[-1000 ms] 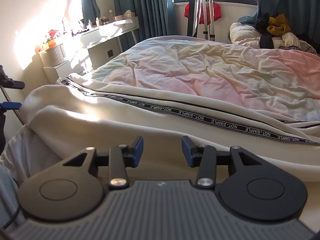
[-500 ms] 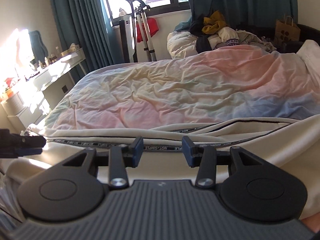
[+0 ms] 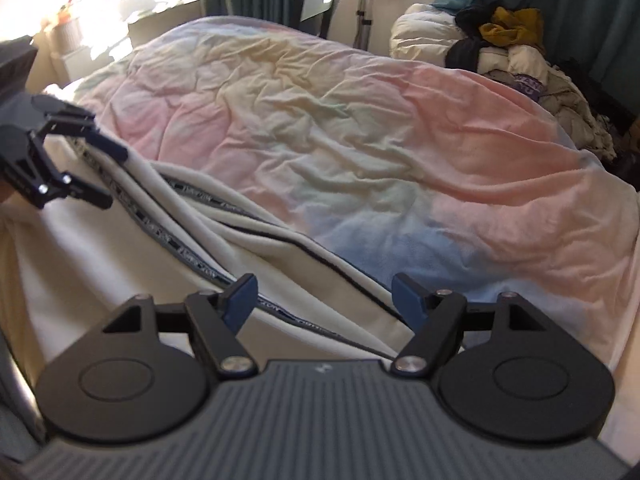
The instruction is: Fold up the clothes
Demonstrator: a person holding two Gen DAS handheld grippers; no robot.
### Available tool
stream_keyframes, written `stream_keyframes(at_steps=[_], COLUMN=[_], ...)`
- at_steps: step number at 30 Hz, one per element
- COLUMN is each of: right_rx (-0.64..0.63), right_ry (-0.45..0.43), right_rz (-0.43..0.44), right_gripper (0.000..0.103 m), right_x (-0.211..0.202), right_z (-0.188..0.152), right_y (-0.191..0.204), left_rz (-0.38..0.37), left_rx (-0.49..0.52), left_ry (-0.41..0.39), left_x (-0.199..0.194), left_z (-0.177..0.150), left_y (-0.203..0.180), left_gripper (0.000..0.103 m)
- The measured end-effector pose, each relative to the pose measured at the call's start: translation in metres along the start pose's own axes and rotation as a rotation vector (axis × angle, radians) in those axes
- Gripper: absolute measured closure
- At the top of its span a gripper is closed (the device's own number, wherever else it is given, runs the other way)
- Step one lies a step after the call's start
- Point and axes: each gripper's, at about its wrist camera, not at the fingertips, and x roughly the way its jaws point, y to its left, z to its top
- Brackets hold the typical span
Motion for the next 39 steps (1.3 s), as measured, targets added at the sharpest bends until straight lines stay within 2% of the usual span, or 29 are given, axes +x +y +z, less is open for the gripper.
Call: stream_keyframes(at_steps=[4, 6, 7, 8, 9, 11, 12, 16, 18, 21, 27, 29, 30, 32, 34, 39], right_rx=[-0.157, -0.206, -0.227, -0.246, -0.24, -0.227, -0.222, -0.234, -0.233, -0.19, -0.14, -0.091, -0.052, 0.051, 0.166, 0.44], right_ry=[0.132, 0.188, 0.21, 0.228, 0.205, 0.158, 0.135, 0.061, -0.001, -0.063, 0.01, 0.009, -0.008, -0.049, -0.099, -0.286], right_rz=[0.111, 0.133, 0.134, 0.134, 0.133, 0.13, 0.128, 0.092, 0.059, 0.031, -0.042, -0.066, -0.07, -0.068, -0.049, -0.1], right_gripper=[0.028, 0.028, 0.028, 0.029, 0.035, 0.067, 0.076, 0.087, 0.09, 0.091, 0.091, 0.089, 0.088, 0.085, 0.082, 0.078], right_x=[0.034, 0.049, 0.056, 0.062, 0.058, 0.05, 0.046, 0.024, 0.007, -0.002, 0.052, 0.057, 0.053, 0.04, 0.019, -0.058], right_z=[0.005, 0.002, -0.001, -0.002, -0.003, -0.004, -0.005, -0.007, -0.003, 0.002, -0.009, -0.014, -0.015, -0.017, -0.021, -0.058], right_y=[0.005, 0.014, 0.017, 0.02, 0.021, 0.023, 0.024, 0.029, 0.031, 0.023, 0.028, 0.03, 0.029, 0.024, 0.017, 0.009], left_rz=[-0.012, 0.02, 0.043, 0.05, 0.039, 0.02, 0.017, 0.024, 0.033, 0.046, 0.091, 0.11, 0.123, 0.14, 0.144, 0.182], left_rx=[0.09, 0.104, 0.106, 0.094, 0.065, 0.02, 0.019, -0.002, -0.023, -0.065, -0.187, -0.211, -0.218, -0.221, -0.23, -0.289], left_ry=[0.056, 0.064, 0.066, 0.06, 0.045, 0.018, 0.011, -0.005, -0.022, -0.053, -0.033, -0.044, -0.058, -0.091, -0.116, -0.182], left_x=[0.025, 0.031, 0.032, 0.031, 0.026, 0.017, 0.014, 0.002, -0.006, -0.006, 0.027, 0.03, 0.028, 0.016, 0.0, -0.05], left_z=[0.003, 0.003, 0.003, 0.003, 0.004, 0.006, 0.007, 0.014, 0.02, 0.025, 0.018, 0.014, 0.012, 0.008, 0.001, -0.035], left_y=[-0.001, 0.0, 0.001, 0.004, 0.009, 0.016, 0.017, 0.014, 0.014, 0.019, 0.03, 0.031, 0.03, 0.025, 0.02, 0.0], left_gripper=[0.035, 0.056, 0.081, 0.087, 0.089, 0.091, 0.092, 0.092, 0.094, 0.094, 0.092, 0.084, 0.08, 0.063, 0.055, 0.041])
